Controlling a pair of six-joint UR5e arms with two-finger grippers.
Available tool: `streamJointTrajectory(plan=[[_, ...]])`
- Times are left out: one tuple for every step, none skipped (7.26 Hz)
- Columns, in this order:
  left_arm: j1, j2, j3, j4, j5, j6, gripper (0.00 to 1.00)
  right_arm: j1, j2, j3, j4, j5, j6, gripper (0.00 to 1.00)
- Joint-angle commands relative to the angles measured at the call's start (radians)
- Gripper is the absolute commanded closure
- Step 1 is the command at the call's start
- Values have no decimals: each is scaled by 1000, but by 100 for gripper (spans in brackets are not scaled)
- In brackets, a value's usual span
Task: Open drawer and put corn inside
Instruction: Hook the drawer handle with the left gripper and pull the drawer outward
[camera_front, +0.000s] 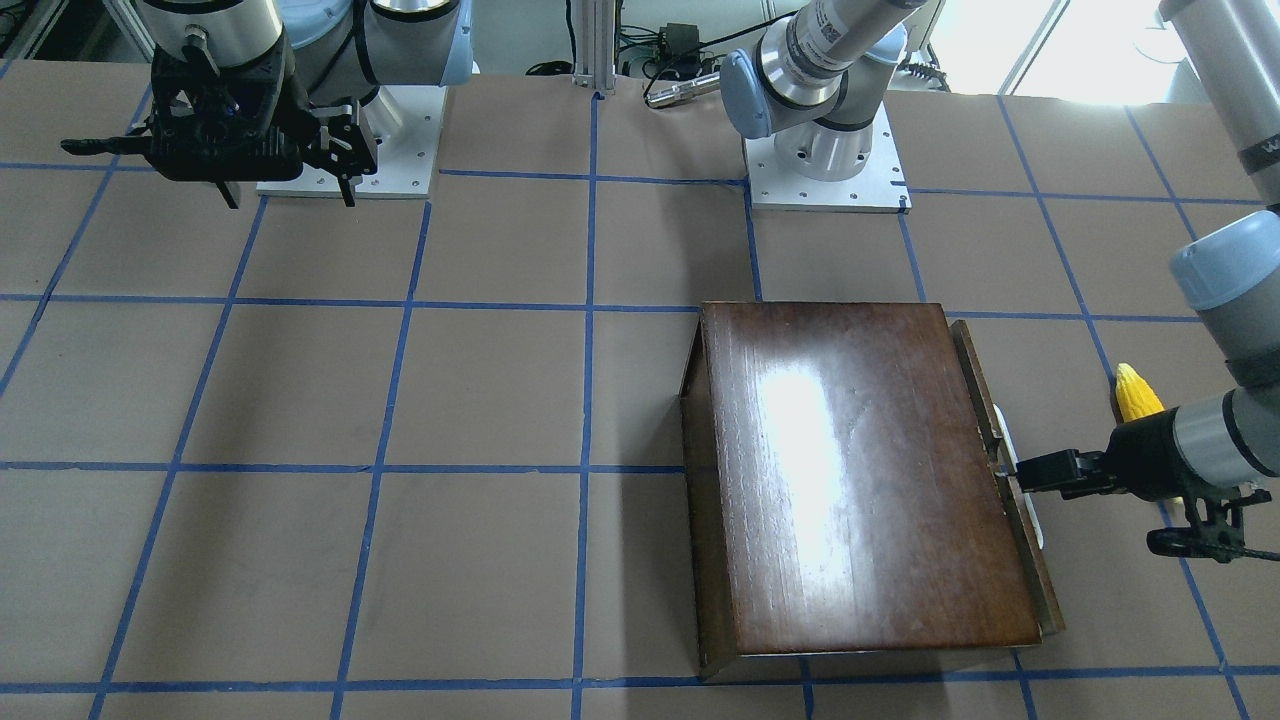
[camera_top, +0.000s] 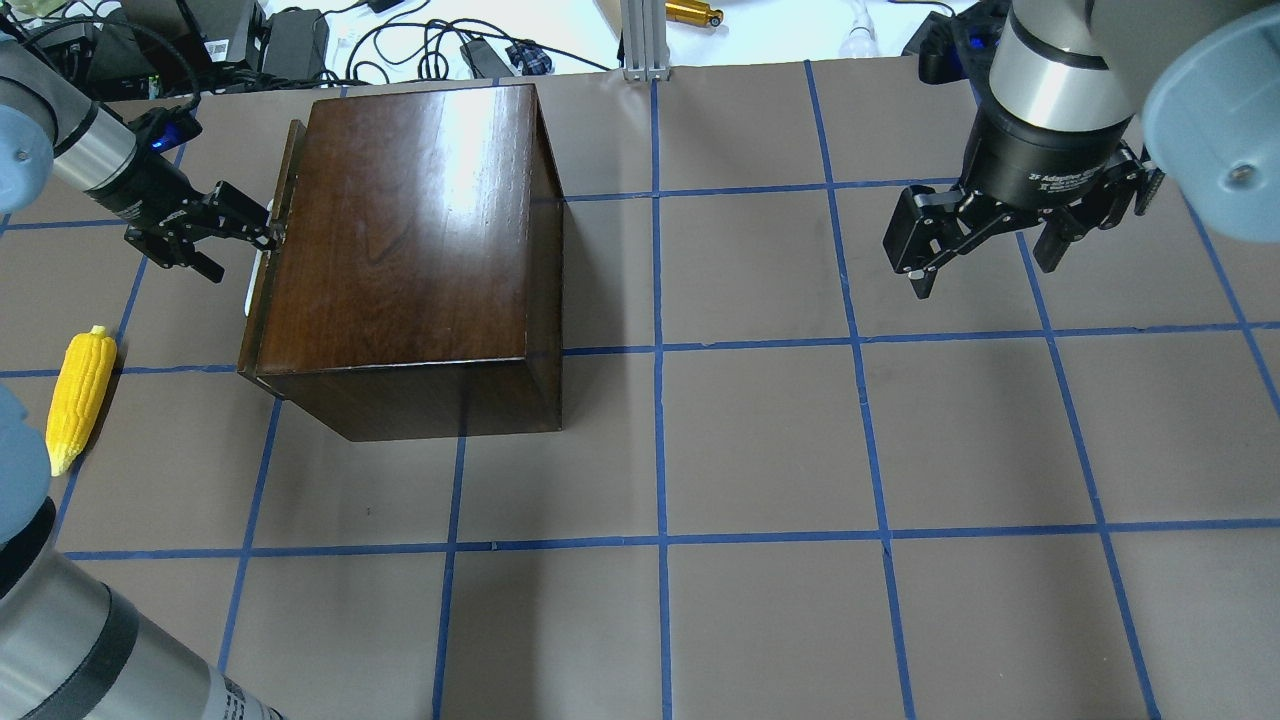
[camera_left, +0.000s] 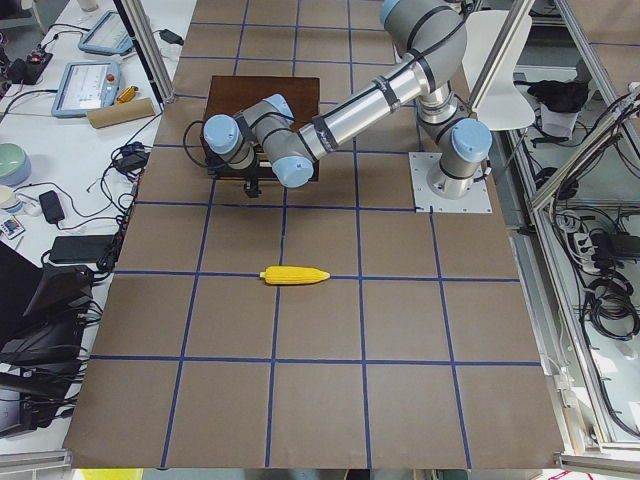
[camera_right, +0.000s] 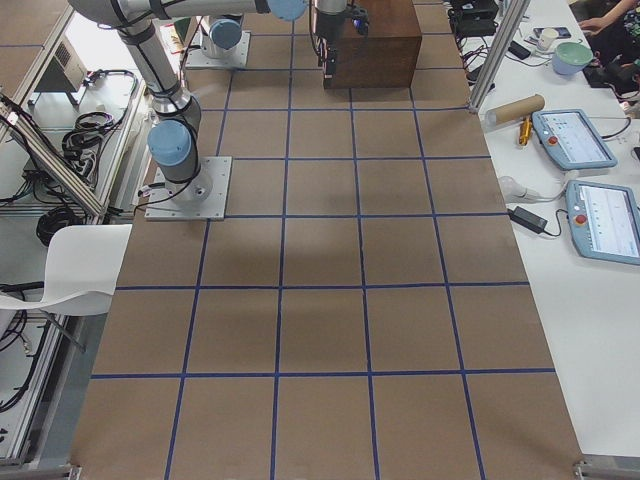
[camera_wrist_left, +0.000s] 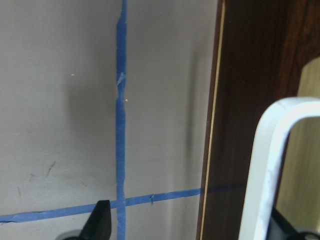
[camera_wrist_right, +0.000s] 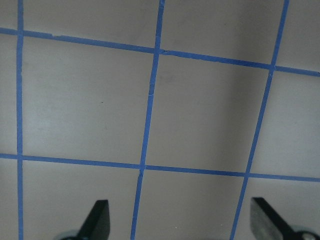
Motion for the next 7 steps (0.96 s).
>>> streamJointTrajectory(plan=[[9,1,2,1,4,10,0,0,0,0,1,0,0,0],[11,1,2,6,28,10,0,0,0,0,-1,0,0,0],[11,1,2,9,32,10,0,0,0,0,-1,0,0,0],[36,0,-1,10,38,14,0,0,0,0,-1,0,0,0],[55,0,-4,15,38,28,0,0,0,0,1,0,0,0],[57,0,-1,15,41,34,0,0,0,0,1,0,0,0],[57,0,2,15,50,34,0,0,0,0,-1,0,0,0]])
